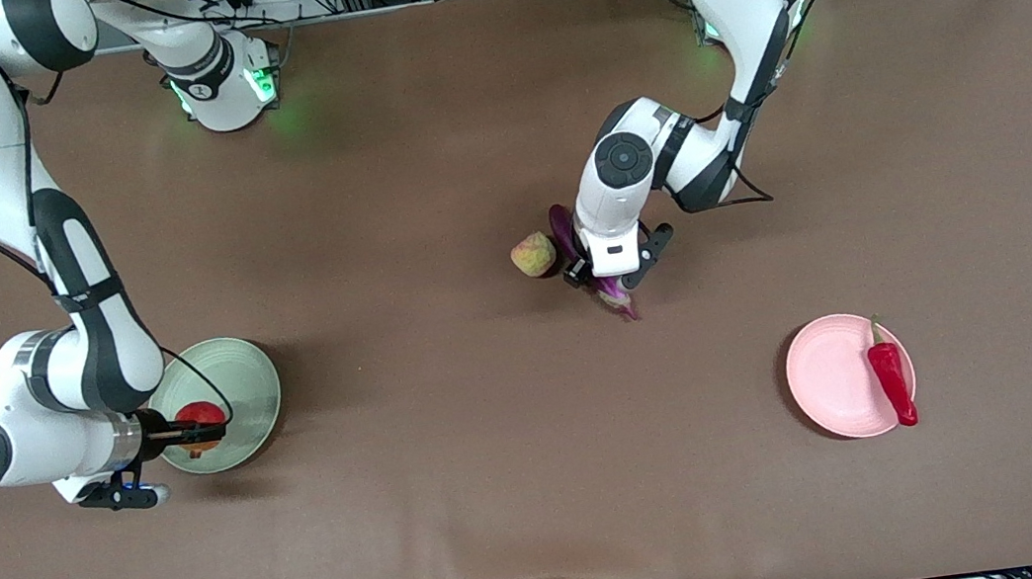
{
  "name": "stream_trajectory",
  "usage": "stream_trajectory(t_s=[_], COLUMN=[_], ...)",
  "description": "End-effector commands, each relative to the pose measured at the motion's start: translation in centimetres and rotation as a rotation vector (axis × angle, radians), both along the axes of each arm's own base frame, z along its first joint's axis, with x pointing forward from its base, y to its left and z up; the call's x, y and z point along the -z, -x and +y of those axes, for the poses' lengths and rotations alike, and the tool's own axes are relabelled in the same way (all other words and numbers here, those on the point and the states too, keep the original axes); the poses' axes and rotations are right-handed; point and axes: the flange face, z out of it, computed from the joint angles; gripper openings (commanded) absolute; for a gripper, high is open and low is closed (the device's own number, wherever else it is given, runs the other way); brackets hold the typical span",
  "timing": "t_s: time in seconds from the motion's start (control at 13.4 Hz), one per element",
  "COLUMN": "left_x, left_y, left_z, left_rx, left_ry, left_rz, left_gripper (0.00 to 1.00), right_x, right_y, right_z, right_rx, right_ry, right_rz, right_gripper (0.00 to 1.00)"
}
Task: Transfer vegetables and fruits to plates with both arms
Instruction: 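Release the pomegranate on the green plate while the left gripper grasps eggplant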
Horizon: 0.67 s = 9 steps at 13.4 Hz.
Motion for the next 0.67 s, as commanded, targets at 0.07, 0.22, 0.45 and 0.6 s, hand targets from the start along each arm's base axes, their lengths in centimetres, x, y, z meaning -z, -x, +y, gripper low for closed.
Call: stream_trajectory(t_s=[0.07, 0.22, 0.45, 0.6], left_x=[-0.2, -1.0, -4.6, -8.7], left_y=[0.0, -0.8, -2.8, -4.0], left_z=[-0.2, 0.4, 2.7, 5.4], left_rx=[-0.014, 0.008, 0.007, 0.054], left_ry=[-0.005, -0.018, -0.053, -0.122], left_rz=[-0.026, -0.054, -0.074, -0.063], left_gripper=[0.00, 0.00, 0.00, 0.00], right_x=[0.2, -1.1, -3.0, -5.4], right_y=[0.3, -0.3, -0.9, -1.4], right_z=[1.5, 3.3, 8.5, 14.5], right_rx=[-0.032, -0.048, -0.028, 0.103], right_ry=[-0.005, -0.008, -0.017, -0.007], right_rz=[-0.007, -0.023, -0.033, -0.032], right_gripper=[1.00, 1.00, 1.00, 1.00])
